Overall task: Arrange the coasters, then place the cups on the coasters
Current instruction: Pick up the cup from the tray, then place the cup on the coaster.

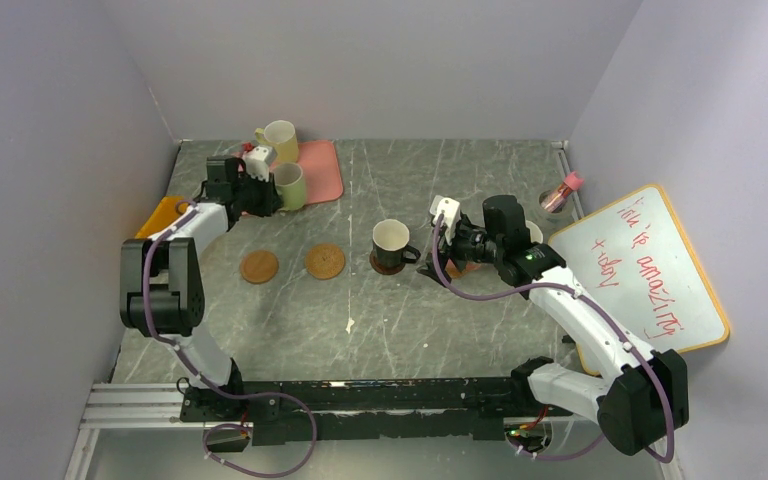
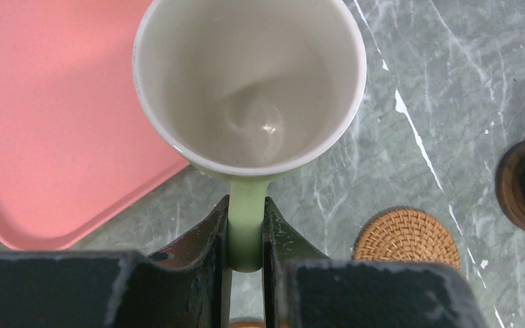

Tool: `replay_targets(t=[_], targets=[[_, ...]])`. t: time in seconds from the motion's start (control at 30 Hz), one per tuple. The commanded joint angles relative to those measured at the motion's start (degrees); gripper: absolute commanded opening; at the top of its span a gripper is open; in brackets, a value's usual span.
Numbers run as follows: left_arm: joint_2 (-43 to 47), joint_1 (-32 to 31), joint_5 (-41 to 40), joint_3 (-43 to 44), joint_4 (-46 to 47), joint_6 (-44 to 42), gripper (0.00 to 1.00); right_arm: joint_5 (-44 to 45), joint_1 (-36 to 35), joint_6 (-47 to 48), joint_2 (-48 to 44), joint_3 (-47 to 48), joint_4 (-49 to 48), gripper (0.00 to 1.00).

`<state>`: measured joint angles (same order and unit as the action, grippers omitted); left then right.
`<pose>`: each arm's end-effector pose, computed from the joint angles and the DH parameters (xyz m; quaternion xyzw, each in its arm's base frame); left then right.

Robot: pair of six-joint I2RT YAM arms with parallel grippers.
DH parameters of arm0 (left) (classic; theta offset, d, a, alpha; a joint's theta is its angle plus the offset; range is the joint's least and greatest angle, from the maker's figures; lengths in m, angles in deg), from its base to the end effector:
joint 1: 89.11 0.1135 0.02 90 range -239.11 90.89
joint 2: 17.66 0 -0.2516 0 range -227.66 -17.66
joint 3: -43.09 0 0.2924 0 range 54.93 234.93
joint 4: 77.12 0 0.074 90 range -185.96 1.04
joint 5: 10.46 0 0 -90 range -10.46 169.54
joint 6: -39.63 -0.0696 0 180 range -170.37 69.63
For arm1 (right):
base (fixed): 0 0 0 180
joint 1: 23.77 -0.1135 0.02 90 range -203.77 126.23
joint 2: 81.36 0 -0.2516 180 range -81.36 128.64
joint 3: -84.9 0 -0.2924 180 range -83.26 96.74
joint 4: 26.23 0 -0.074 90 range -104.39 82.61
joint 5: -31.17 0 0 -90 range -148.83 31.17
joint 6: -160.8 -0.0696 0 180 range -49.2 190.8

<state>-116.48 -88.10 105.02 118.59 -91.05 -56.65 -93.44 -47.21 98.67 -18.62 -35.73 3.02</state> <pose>0.4365 -0.0223 0.1636 0.1380 0.8684 -0.1696 0.4450 0.2662 0.1585 0.2492 -0.4913 0.6931 0.2430 0.4681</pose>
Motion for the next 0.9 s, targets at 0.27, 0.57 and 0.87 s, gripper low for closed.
replay_targets(t=[0.27, 0.57, 0.87], targets=[[8.55, -0.23, 13.65, -4.24, 3.23, -6.06, 0.05, -1.77, 0.15, -0.02, -1.29, -0.07, -2.46, 1.0], [11.56, -0.23, 23.73, -11.21, 4.74, -12.87, 0.05, -1.78, 0.18, 0.12, -1.39, 0.01, -2.38, 1.0], [15.58, -0.4, 29.49, -15.56, 2.25, -22.64, 0.05, -1.78, 0.19, 0.18, -1.5, -0.02, -2.38, 1.0]])
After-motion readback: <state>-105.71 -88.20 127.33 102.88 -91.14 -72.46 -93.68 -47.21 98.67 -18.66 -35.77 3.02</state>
